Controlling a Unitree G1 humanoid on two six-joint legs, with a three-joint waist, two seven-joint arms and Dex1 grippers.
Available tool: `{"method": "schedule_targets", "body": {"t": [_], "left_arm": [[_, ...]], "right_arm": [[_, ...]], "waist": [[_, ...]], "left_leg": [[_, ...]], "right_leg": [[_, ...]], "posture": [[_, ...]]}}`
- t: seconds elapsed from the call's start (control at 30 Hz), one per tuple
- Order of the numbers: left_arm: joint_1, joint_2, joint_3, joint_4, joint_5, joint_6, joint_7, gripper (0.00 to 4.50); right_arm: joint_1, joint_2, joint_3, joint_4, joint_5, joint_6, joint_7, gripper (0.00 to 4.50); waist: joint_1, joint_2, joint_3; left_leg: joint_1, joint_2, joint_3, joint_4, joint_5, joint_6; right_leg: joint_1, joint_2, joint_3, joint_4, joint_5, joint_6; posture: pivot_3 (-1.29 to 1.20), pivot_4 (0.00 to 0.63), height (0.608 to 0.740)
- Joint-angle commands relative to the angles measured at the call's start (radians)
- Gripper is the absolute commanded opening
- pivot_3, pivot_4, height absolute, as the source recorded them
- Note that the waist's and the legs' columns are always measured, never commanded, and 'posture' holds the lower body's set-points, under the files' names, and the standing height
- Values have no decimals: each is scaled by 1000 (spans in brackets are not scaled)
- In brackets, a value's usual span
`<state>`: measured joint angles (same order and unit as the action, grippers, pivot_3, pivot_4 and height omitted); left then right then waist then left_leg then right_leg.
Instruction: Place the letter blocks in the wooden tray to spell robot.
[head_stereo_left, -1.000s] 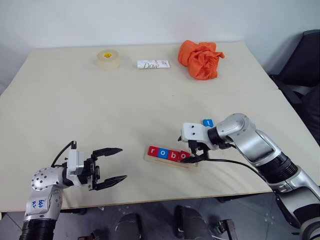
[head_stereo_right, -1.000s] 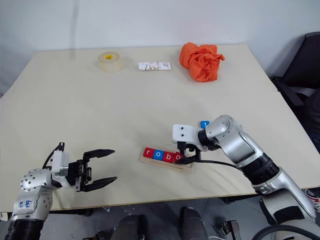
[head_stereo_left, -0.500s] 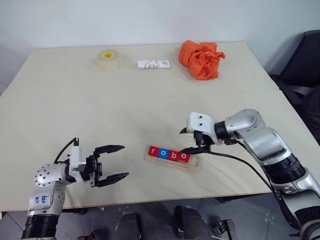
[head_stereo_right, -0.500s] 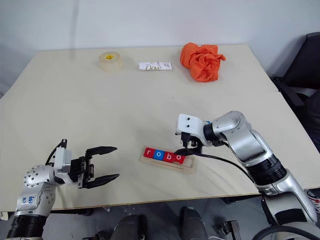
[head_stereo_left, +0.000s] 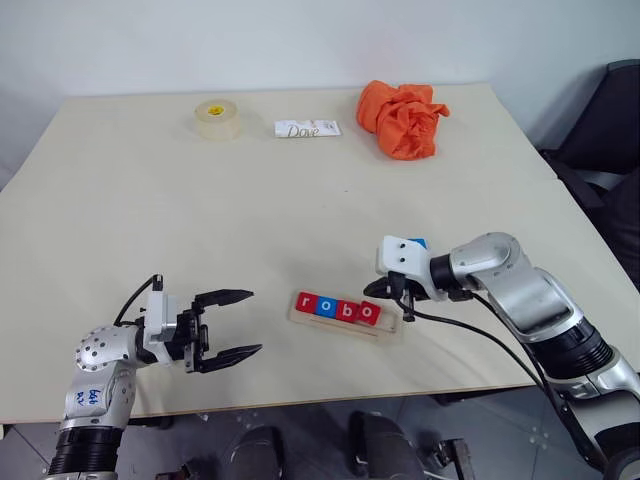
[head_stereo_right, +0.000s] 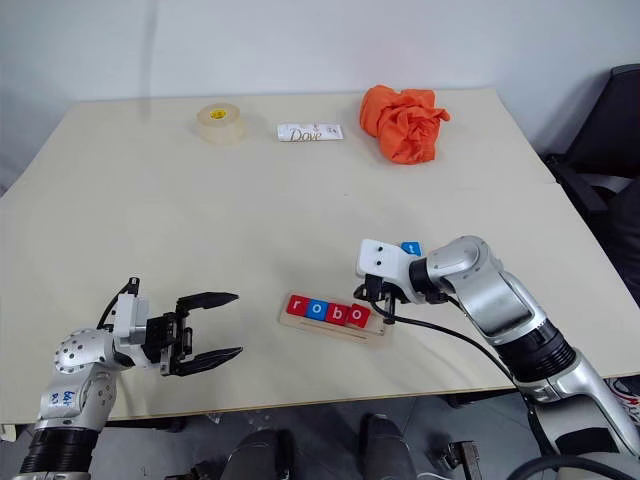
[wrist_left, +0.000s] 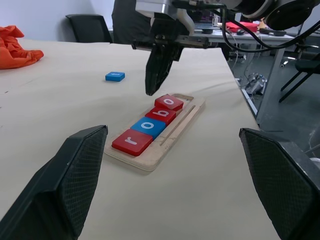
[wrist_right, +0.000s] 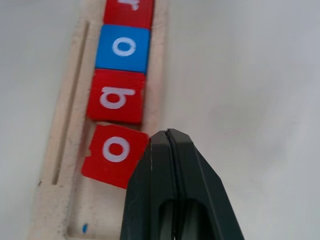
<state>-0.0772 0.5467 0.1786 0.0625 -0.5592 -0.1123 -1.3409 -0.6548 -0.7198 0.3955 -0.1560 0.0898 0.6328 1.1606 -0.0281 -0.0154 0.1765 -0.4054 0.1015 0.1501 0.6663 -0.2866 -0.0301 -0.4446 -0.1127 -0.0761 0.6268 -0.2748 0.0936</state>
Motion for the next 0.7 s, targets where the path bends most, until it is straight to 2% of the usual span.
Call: {"method": "schedule_targets", "body": {"t": [0.03, 0.37, 0.7], "left_arm": [[8, 1, 9, -18, -6, -14, 8, 4500], [11, 2, 9, -21, -5, -17, 18, 4500], [13, -5, -1, -20, -4, -23, 18, 4500]], "right_arm": [[5, -6, 7, -21, -9, -22, 6, 9], [3, 9, 14, -10, -21, -44, -2, 9], [9, -29, -94, -61, 55, -23, 20, 9]], "waist": [[0, 0, 0], [0, 0, 0], [0, 0, 0]], "left_leg": [[0, 0, 0, 0, 0, 0], [0, 0, 0, 0, 0, 0], [0, 0, 0, 0, 0, 0]], "right_leg": [[0, 0, 0, 0, 0, 0], [0, 0, 0, 0, 0, 0], [0, 0, 0, 0, 0, 0]], "posture": [[0, 150, 740], [0, 150, 740], [0, 150, 740]]}}
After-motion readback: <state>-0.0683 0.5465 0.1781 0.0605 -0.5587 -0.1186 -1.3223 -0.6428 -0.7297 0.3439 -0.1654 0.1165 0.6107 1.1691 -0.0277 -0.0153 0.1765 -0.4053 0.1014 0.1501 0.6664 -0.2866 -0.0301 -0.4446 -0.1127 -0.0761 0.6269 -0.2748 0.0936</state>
